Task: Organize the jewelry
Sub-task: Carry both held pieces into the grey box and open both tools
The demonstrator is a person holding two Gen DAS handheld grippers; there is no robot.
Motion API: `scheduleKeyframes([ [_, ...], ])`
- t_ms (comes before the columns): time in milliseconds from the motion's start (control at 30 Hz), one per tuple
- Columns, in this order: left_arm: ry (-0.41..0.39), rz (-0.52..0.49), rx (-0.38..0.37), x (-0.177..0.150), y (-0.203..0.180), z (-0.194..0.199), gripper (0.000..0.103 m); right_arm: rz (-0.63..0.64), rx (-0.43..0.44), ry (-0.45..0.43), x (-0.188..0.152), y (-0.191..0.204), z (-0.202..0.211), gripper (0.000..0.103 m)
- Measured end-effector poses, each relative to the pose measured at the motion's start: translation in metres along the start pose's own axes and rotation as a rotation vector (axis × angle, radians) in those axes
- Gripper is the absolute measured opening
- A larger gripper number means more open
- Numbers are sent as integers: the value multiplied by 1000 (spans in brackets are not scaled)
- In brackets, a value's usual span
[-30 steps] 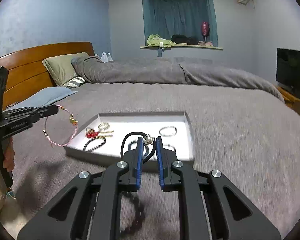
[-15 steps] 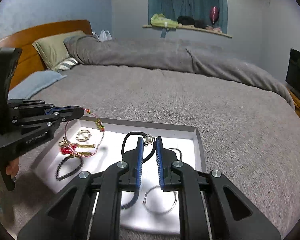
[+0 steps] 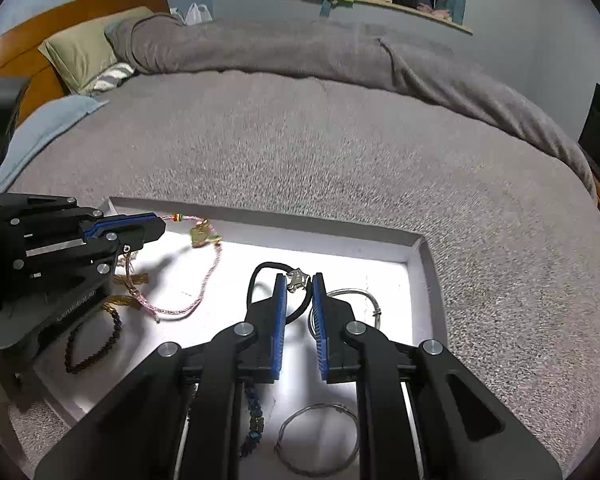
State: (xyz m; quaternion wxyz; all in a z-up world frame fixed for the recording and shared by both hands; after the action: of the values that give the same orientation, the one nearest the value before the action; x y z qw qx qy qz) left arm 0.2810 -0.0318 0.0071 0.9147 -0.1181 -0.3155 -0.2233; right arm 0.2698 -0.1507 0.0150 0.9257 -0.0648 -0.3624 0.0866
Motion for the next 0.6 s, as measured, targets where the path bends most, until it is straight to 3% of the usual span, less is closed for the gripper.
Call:
scheduleKeyframes([
  [433,35,16,-18,-4,5,-8,6,-9,19,49,-4,1,-13,13],
  [600,30,11,-11,-6,3,-7,21,-11,29,49,-4,1,-12,17],
])
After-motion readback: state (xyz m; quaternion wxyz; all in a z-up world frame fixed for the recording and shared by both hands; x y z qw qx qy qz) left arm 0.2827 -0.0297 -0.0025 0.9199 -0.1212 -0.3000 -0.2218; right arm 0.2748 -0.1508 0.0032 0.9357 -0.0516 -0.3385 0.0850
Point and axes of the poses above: each gripper's, at about its wrist camera, not at the fingertips, and z roughly against the way its jaws point, y to its left, x to its top, the point moved 2 cm from there along -z, roughly the way its jaws point, and after that the axes turned 12 degrees about -x, right-handed, at the moved point
